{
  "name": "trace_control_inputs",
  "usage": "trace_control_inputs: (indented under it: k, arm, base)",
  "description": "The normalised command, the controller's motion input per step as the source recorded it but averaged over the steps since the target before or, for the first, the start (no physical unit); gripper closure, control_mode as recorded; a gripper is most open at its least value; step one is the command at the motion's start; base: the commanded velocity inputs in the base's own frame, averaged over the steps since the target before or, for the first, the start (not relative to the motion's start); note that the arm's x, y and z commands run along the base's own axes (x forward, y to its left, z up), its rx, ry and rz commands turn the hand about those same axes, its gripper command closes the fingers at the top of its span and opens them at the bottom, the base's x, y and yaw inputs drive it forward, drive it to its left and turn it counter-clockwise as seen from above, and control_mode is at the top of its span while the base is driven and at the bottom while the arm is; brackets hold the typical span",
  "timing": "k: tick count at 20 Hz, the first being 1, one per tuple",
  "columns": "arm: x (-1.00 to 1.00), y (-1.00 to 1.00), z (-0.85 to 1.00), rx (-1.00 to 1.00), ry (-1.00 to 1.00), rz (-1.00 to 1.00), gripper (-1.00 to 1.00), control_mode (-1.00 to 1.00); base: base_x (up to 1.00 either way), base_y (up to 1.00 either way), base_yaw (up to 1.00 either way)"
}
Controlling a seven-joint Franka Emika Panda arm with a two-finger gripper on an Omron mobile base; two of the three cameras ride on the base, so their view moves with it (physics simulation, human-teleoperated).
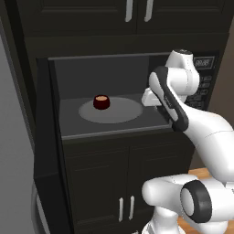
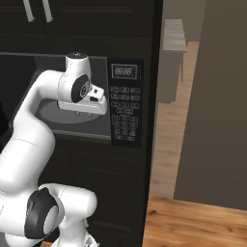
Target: Pick the cup of tea, navigate to the dining table, and place it on the saucer.
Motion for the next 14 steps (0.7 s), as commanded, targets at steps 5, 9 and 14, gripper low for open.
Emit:
trace_control_inputs:
  k: [5, 9, 14]
  arm:
    - [0.01, 0.05, 0.0, 0.0, 0.0, 0.01, -1.0, -1.0]
    - [-0.02, 0.63, -0.02, 0.0, -0.13, 0.0, -1.0, -1.0]
    - [-0.02, 0.88, 0.0, 0.0, -0.13, 0.0, -1.0, -1.0]
  base:
    - [0.0, 0.0, 0.0]
    - [0.0, 0.0, 0.0]
    - [0.0, 0.0, 0.0]
